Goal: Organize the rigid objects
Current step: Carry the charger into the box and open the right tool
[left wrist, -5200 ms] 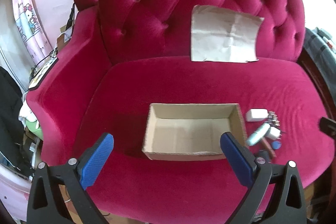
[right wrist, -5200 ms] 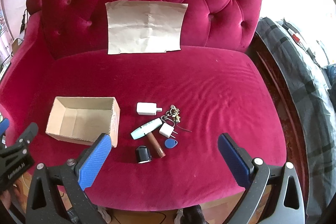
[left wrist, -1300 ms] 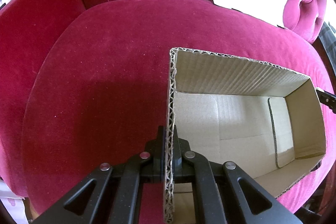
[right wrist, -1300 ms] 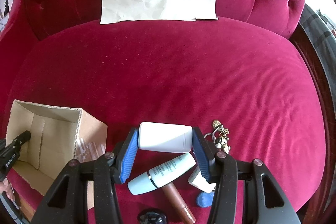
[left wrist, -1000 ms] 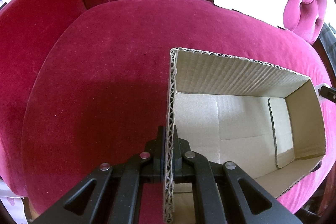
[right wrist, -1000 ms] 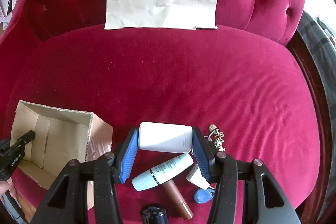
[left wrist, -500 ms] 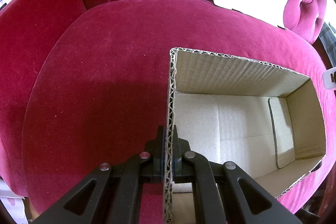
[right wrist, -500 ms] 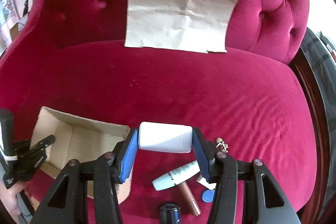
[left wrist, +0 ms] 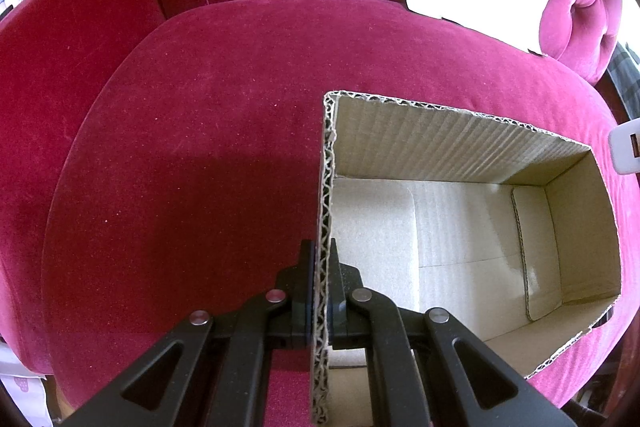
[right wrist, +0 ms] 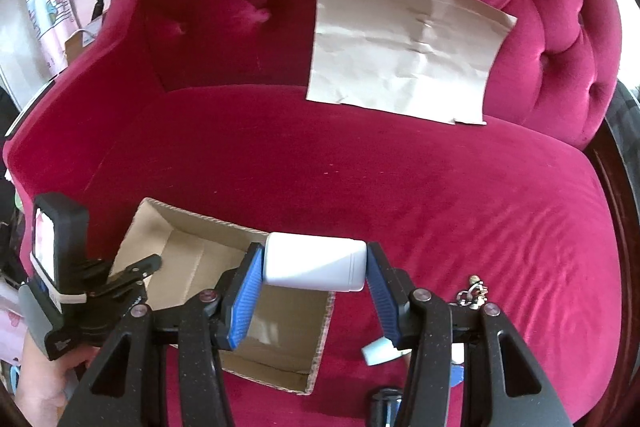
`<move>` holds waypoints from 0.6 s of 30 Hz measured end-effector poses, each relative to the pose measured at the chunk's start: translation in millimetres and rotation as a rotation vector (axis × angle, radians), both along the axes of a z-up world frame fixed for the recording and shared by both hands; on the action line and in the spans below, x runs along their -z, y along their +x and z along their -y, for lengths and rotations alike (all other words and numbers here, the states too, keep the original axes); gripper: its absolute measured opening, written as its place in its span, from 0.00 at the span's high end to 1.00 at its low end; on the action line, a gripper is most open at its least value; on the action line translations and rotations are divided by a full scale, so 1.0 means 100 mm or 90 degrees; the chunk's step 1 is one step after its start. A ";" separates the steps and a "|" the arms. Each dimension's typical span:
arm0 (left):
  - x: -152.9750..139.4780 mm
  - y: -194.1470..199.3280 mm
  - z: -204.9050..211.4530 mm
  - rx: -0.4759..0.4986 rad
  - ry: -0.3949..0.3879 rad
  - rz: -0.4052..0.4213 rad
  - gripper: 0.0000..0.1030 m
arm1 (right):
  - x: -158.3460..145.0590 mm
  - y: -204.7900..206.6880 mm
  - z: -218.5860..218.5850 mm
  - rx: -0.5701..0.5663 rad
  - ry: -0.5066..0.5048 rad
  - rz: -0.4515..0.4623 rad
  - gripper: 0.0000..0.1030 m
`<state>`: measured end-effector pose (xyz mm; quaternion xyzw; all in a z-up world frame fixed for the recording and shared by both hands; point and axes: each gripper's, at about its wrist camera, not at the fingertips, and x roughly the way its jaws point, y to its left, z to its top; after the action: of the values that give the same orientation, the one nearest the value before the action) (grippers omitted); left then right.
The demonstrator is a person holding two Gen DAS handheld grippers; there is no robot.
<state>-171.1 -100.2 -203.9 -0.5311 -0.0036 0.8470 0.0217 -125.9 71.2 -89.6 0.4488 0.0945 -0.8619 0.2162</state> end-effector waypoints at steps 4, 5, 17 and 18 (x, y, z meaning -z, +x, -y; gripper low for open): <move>0.00 0.00 0.00 0.001 -0.001 0.000 0.96 | 0.05 0.04 0.10 -0.013 -0.004 -0.001 0.47; 0.00 0.00 -0.01 0.002 -0.003 0.000 0.96 | 0.06 0.05 0.12 -0.016 -0.006 0.001 0.47; 0.00 -0.02 -0.01 0.004 -0.006 -0.002 0.96 | 0.26 0.15 0.41 -0.050 -0.027 0.014 0.47; 0.00 -0.02 -0.01 0.004 -0.006 -0.002 0.96 | 0.29 0.16 0.44 -0.051 -0.028 0.015 0.47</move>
<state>-172.9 -99.0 -203.9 -0.5300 0.0021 0.8477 0.0215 -110.3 27.4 -118.7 0.4499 0.0909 -0.8490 0.2619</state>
